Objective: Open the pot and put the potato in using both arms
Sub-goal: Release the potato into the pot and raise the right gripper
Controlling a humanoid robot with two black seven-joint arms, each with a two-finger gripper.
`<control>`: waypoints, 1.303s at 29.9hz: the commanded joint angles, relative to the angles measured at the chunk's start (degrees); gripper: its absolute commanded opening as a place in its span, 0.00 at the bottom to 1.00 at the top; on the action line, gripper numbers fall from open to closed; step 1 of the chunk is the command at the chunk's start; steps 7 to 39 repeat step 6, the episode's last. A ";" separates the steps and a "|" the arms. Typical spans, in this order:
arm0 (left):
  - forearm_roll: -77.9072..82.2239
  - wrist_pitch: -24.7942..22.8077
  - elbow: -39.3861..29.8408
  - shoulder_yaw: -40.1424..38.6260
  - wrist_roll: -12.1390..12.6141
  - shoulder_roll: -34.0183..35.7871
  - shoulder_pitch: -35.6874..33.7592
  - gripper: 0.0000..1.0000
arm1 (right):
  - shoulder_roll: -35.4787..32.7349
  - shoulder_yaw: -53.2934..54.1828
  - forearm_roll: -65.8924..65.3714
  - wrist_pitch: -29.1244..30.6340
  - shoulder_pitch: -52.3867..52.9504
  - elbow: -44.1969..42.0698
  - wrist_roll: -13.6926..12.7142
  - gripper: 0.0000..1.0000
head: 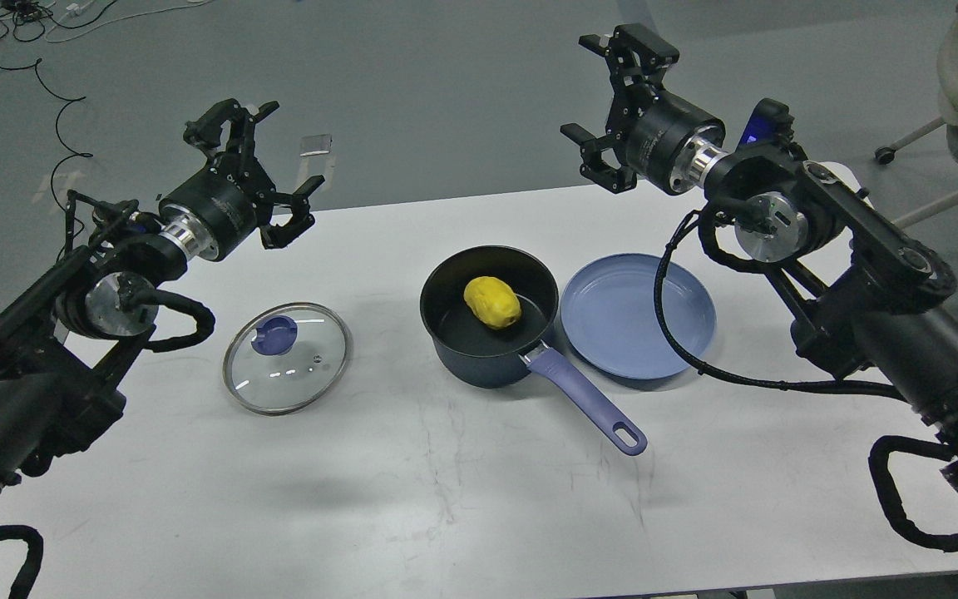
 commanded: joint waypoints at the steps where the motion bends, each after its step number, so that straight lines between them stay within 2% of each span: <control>1: -0.27 -3.26 -2.94 -4.05 0.33 0.17 3.52 0.98 | 1.66 2.16 0.26 -0.55 -1.41 -0.54 0.44 1.00; 6: -0.45 -3.80 -3.74 -4.94 0.51 0.00 4.23 0.98 | 2.28 2.07 0.26 -0.11 -2.81 -2.04 1.32 1.00; 39: -0.45 -3.80 -3.74 -4.94 0.51 0.00 4.23 0.98 | 2.28 2.07 0.26 -0.11 -2.81 -2.04 1.32 1.00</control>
